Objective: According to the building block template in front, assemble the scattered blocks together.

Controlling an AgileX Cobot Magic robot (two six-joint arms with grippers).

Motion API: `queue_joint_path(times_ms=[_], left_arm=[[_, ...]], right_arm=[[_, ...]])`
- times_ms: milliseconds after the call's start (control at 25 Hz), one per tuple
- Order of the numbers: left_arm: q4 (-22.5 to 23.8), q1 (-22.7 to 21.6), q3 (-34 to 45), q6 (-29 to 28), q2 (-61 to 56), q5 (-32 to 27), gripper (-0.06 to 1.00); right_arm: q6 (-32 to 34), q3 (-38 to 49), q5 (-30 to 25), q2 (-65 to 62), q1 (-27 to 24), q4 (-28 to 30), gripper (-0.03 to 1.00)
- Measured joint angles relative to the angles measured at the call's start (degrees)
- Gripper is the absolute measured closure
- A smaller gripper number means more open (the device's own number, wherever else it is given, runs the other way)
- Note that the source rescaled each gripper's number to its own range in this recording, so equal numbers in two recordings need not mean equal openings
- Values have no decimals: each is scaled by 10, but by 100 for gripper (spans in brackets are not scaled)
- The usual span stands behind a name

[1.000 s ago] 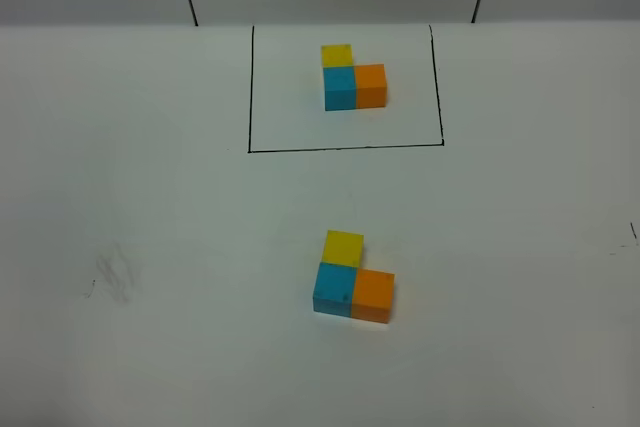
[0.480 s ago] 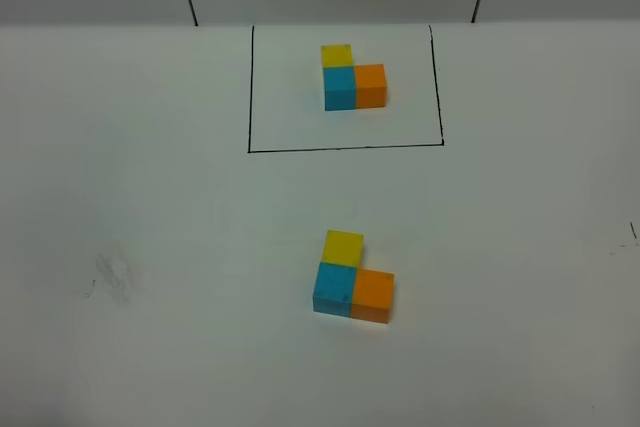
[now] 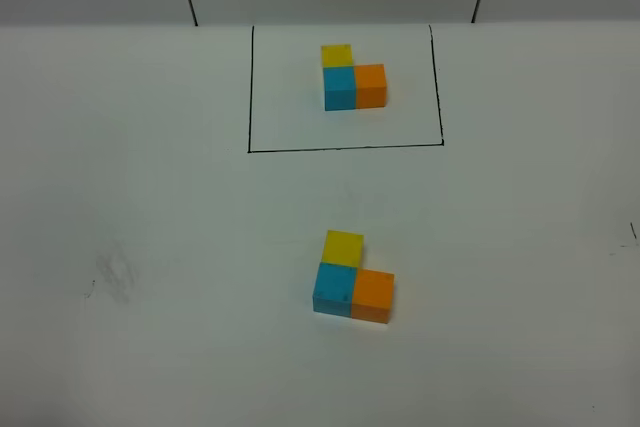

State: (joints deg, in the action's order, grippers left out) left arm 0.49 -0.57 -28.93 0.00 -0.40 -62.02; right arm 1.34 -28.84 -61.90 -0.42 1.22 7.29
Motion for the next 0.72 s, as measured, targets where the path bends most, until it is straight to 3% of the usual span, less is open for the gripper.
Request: queue_joint_path(times_ms=[240,720], left_arm=[[0,0,0,0,0,0,37],[0,0,0,0,0,0,37]], right_arm=[[0,0,5,0,0,-2,16],[0,0,5,0,0,-2,60]])
